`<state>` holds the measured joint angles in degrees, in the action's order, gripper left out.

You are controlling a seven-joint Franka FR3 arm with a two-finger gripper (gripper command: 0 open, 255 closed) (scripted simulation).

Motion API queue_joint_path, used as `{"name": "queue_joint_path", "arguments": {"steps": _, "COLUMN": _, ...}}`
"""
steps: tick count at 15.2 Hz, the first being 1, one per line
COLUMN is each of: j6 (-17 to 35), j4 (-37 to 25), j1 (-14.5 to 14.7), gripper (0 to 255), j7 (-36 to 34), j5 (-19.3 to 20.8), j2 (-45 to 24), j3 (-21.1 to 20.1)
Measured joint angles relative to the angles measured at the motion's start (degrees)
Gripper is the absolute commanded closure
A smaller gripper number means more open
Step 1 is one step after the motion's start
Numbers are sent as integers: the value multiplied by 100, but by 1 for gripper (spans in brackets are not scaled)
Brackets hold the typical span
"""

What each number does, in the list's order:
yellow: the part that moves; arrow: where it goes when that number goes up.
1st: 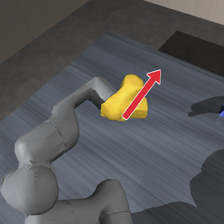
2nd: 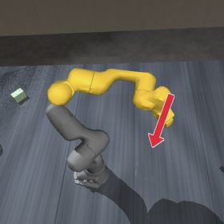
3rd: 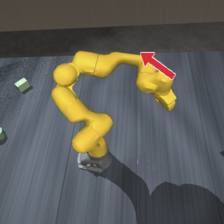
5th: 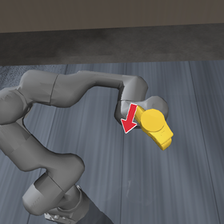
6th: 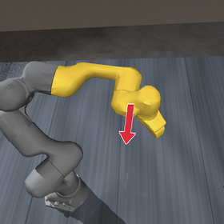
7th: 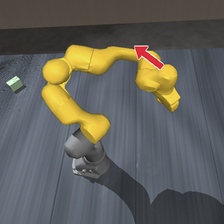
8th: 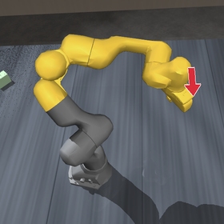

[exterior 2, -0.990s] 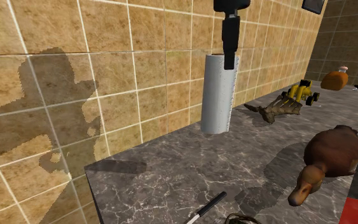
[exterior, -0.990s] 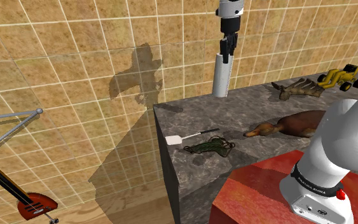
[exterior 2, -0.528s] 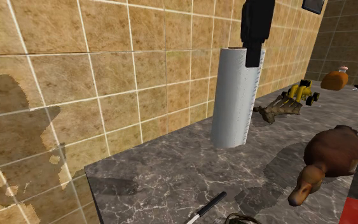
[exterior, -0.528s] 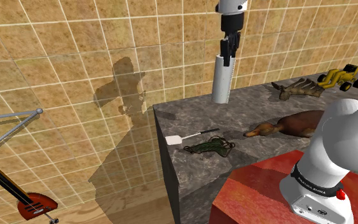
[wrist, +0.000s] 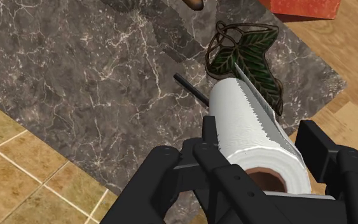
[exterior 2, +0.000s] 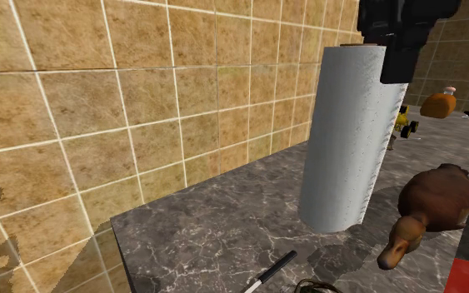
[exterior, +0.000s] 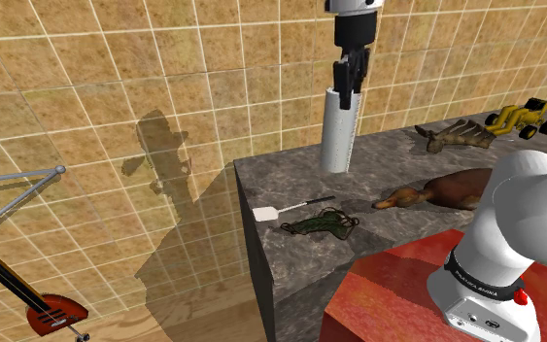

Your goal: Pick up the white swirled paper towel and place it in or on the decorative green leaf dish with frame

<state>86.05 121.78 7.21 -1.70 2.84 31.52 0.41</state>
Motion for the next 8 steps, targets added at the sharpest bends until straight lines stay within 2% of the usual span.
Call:
{"name": "queue_joint_path", "arguments": {"steps": 5, "j6": -240, "j4": 4, "j1": 199, "gripper": 255, "j7": -612, "j5": -315, "j2": 227, "j3": -489}}
{"name": "queue_joint_path", "arguments": {"steps": 8, "j6": -153, "j4": 180, "j1": 224, "gripper": 255, "j7": -679, "j5": -356, "j2": 314, "j3": -542}}
